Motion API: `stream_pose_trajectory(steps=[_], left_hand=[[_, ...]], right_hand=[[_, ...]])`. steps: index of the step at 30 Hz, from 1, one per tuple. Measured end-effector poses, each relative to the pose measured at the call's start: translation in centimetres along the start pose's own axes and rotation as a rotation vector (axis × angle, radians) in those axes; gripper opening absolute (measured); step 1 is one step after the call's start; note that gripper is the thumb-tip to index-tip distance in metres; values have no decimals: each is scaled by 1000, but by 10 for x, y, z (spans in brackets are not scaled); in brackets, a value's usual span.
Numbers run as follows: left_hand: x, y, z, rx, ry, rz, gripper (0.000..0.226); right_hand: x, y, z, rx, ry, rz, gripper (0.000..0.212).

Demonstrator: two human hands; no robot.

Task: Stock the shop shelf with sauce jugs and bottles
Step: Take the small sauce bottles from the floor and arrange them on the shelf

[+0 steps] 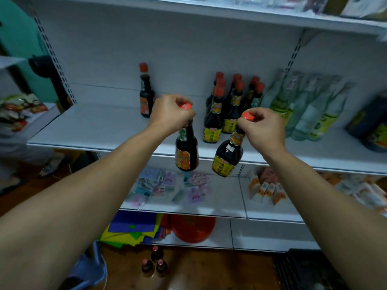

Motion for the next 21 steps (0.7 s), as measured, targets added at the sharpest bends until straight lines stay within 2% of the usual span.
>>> stream_pose_trajectory(steps=[7,11,15,18,21], left_hand=[[-3,3,38,5,-91,21,34],[2,5,57,0,-79,62,35],[5,11,74,-4,-77,47,33],[9,15,84,-4,-69,23,32],[19,20,89,22,-81,36,35]], right_hand=[[1,-6,46,28,-50,4,8],[7,-12,73,83,-39,21,14],[14,-21,93,65,-26,-39,21],[18,-28,104,61,-25,-6,19],[24,-37,112,53,36,-2,22]])
Point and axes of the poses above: each hand's wrist, its own z-axis towards the middle knuckle, its own x-axis out of the palm, y = z × x, the point moved 1 cm from there along z, towards the middle knuckle, and after that the axes turned 8 degrees about y, right-handed, at the moved point
